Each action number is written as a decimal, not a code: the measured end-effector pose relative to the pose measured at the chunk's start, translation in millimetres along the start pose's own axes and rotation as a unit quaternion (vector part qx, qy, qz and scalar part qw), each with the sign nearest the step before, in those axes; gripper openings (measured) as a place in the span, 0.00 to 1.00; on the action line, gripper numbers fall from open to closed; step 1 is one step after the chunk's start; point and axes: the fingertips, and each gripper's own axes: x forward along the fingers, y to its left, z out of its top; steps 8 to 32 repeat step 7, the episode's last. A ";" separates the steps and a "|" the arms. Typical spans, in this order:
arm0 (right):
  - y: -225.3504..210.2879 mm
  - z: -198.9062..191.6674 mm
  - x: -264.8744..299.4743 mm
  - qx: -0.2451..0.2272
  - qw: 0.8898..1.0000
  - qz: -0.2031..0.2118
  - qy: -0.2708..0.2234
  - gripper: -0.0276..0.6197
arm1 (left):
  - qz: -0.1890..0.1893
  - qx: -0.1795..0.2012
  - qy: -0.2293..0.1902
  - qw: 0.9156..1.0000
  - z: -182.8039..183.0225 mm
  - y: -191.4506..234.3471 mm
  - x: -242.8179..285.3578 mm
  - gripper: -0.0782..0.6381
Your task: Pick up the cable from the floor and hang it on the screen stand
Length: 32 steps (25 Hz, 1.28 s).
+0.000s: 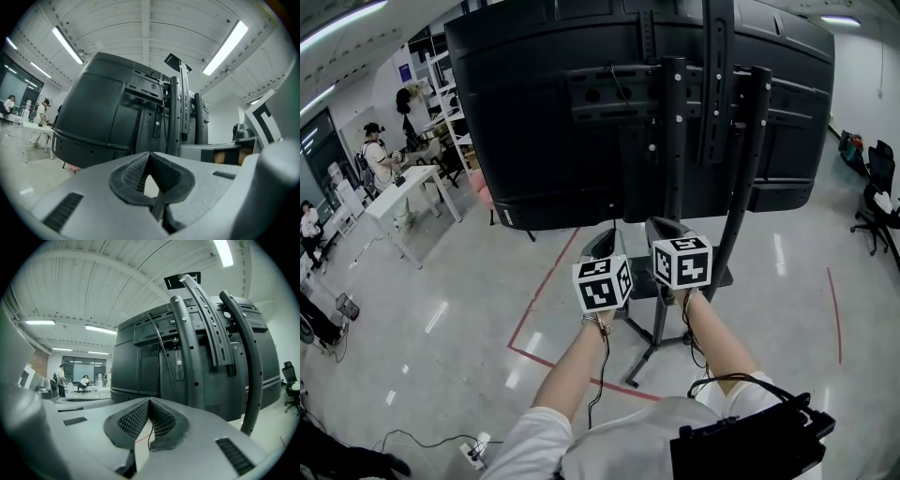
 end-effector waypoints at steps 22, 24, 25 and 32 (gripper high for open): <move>-4.3 3.8 -1.5 0.001 1.000 -0.001 -0.002 0.07 | -0.002 -0.001 0.001 1.000 1.5 -2.6 3.2 0.11; -4.3 3.8 -1.5 0.001 1.000 -0.001 -0.002 0.07 | -0.002 -0.001 0.001 1.000 1.5 -2.6 3.2 0.11; -4.3 3.8 -1.5 0.001 1.000 -0.001 -0.002 0.07 | -0.002 -0.001 0.001 1.000 1.5 -2.6 3.2 0.11; -4.3 3.8 -1.5 0.001 1.000 -0.001 -0.002 0.07 | -0.002 -0.001 0.001 1.000 1.5 -2.6 3.2 0.11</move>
